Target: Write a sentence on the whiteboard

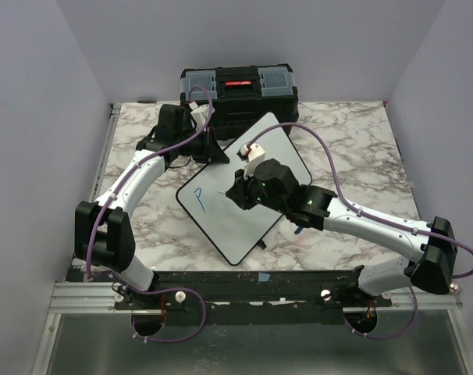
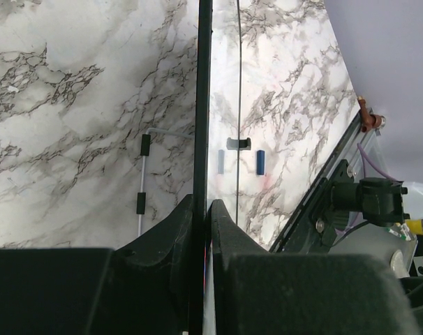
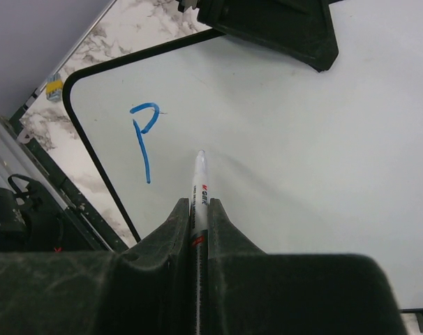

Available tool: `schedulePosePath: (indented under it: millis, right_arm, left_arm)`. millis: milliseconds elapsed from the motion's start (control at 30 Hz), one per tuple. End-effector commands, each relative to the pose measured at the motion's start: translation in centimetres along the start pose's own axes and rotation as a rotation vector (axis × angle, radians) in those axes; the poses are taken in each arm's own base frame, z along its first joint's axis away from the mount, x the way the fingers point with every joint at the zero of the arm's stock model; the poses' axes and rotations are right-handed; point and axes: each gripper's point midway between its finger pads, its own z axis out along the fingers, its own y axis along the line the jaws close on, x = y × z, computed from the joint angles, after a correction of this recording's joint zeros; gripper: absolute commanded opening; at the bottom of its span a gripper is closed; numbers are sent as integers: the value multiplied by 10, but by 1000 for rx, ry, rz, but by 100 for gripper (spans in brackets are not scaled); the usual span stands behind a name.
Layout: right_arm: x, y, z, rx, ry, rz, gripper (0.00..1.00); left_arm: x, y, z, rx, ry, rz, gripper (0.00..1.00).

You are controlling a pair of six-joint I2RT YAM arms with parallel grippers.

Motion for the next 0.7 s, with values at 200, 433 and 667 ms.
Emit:
schedulePosePath:
  millis: [200, 433, 667]
  right_arm:
    - [-10, 19, 11, -69, 0, 2, 1]
    - [-20, 25, 23, -74, -18, 3, 1]
    - [-18, 24, 32, -61, 0, -9, 1]
  left_arm:
    - [-19, 6, -4, -36, -88, 94, 0]
    - [-20, 5, -5, -34, -88, 92, 0]
    - [-20, 4, -4, -29, -89, 94, 0]
